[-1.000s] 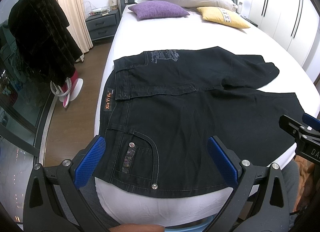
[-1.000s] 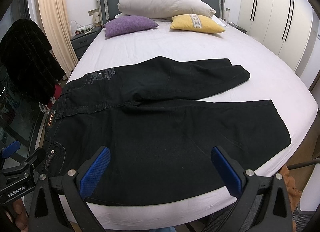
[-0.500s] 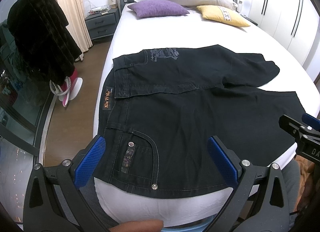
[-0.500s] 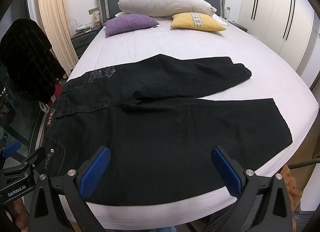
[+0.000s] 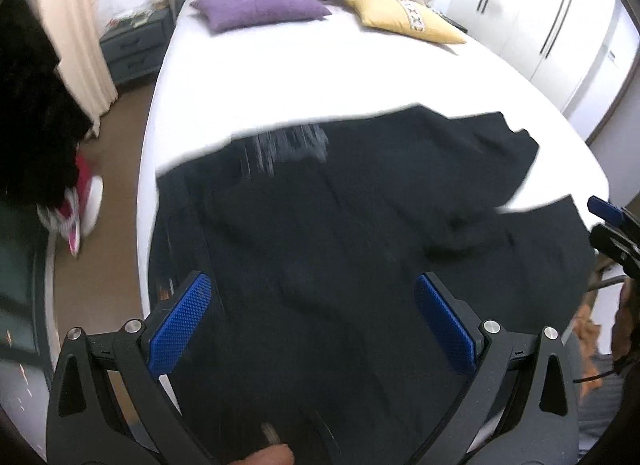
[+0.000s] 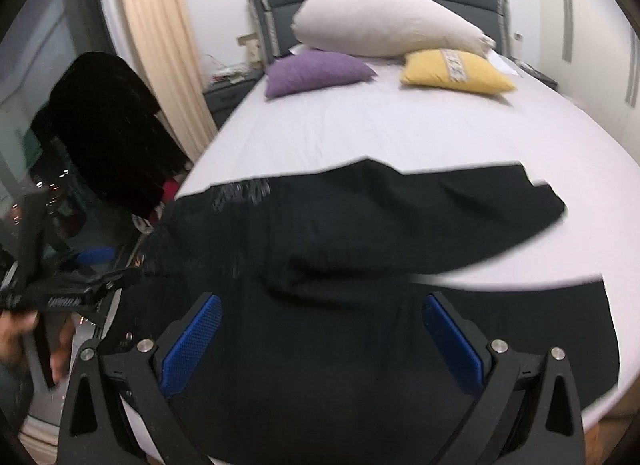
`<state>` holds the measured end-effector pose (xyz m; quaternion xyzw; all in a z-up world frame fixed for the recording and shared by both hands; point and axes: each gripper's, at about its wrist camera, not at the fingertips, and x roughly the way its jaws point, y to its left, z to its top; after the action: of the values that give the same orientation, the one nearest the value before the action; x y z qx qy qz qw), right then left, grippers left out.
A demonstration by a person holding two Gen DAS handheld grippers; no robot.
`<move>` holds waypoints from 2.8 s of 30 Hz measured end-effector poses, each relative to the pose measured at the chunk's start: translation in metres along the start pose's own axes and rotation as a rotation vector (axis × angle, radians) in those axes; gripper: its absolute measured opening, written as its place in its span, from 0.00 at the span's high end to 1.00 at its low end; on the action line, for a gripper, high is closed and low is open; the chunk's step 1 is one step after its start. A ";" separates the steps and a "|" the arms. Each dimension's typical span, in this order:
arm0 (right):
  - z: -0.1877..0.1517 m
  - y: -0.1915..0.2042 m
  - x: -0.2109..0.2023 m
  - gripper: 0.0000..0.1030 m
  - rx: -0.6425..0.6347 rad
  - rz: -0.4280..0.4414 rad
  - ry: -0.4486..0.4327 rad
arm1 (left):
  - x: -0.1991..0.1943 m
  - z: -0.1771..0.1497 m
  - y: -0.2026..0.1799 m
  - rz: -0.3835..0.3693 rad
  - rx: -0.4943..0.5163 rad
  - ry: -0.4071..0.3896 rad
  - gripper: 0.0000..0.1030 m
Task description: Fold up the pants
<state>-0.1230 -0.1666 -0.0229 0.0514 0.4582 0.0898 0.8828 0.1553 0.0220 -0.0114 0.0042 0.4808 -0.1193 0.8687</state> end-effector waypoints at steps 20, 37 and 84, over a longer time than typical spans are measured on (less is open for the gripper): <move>0.102 -0.037 0.149 0.33 -0.258 0.323 0.157 | 0.210 0.141 0.095 -0.168 0.280 0.372 0.36; 0.175 0.029 0.227 0.41 -0.618 0.342 0.312 | 0.108 0.108 0.099 -0.124 0.403 0.084 0.92; 0.125 -0.026 0.214 0.91 0.122 0.439 0.461 | 0.039 -0.013 -0.017 -0.057 0.613 -0.045 0.92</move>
<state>0.1028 -0.1492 -0.1271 0.1799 0.6286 0.2597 0.7107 0.1610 -0.0007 -0.0494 0.2498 0.4031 -0.2830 0.8337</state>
